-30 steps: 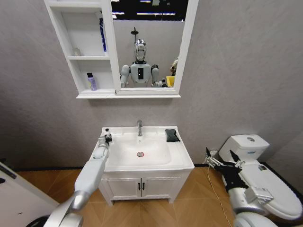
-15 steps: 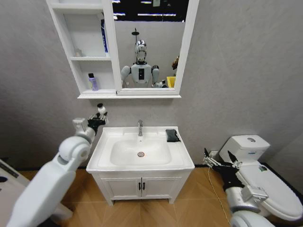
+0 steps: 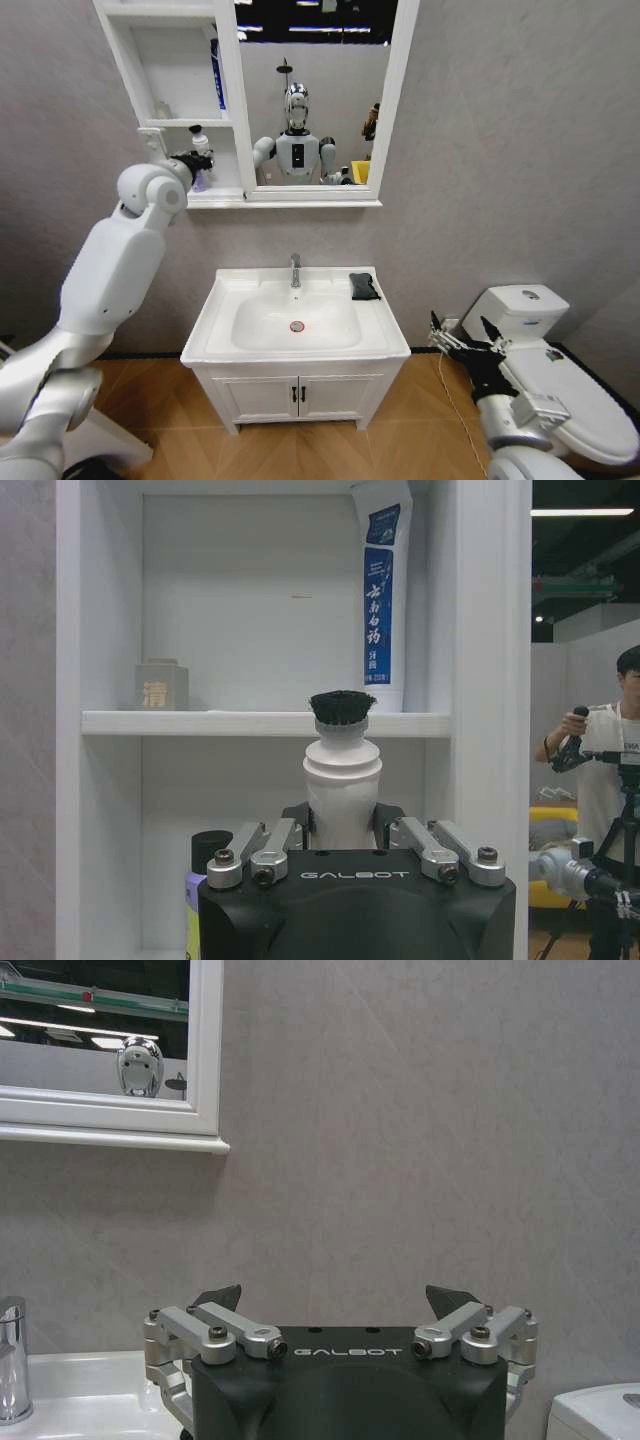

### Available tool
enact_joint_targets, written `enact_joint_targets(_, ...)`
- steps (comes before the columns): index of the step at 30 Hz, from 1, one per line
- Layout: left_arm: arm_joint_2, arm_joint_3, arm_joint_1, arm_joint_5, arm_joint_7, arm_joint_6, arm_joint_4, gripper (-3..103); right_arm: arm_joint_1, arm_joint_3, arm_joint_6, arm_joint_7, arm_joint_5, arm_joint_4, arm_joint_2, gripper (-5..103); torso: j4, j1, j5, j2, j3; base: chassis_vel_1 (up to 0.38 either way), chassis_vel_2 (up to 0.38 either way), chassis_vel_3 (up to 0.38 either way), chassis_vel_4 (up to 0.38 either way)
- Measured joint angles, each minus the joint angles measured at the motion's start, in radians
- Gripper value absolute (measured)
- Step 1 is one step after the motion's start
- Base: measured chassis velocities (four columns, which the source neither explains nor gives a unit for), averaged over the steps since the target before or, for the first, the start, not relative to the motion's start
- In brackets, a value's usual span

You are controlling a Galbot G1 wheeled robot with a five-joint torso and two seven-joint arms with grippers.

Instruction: Move facial cleanser and shampoo from washbasin to cabinet, then wipe washbasin with towel.

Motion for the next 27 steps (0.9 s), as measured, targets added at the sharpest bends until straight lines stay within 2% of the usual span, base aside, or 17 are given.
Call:
enact_joint_targets(1,-0.024,0.006,-0.012,0.023,0.008,-0.008,0.051,32,0.001,0.000,0.000,0.000,0.000,0.000,-0.001,100,-0.0001,0.000,-0.0001,0.000,0.000,0.000,0.000,0.000,0.000)
enact_joint_targets(8,-0.091,0.012,-0.036,0.090,0.039,-0.032,0.193,32,0.005,0.007,-0.001,0.002,0.005,0.002,-0.011,100,-0.0002,0.000,-0.0003,0.000,0.000,0.000,0.000,0.000,0.000)
enact_joint_targets(13,-0.117,0.015,-0.065,0.125,0.075,-0.042,0.266,32,0.002,0.007,0.003,0.002,0.005,-0.007,-0.010,100,-0.0003,0.000,-0.0002,0.000,0.000,0.000,0.000,0.000,0.000)
enact_joint_targets(16,-0.127,0.018,-0.088,0.140,0.101,-0.026,0.306,32,0.002,0.002,0.005,0.001,0.003,-0.012,-0.008,100,-0.0004,0.000,0.0000,0.000,0.000,0.000,0.000,0.000,0.000)
enact_joint_targets(20,-0.141,0.022,-0.137,0.139,0.141,0.023,0.369,32,0.002,-0.005,0.008,-0.001,0.000,-0.016,-0.008,100,-0.0001,0.000,0.0000,0.000,0.000,0.000,0.000,0.000,0.000)
enact_joint_targets(27,-0.158,0.035,-0.167,0.136,0.175,0.045,0.422,32,0.000,-0.002,0.011,-0.002,0.000,-0.021,-0.010,100,-0.0003,0.000,0.0000,0.000,0.000,0.000,0.000,0.000,0.000)
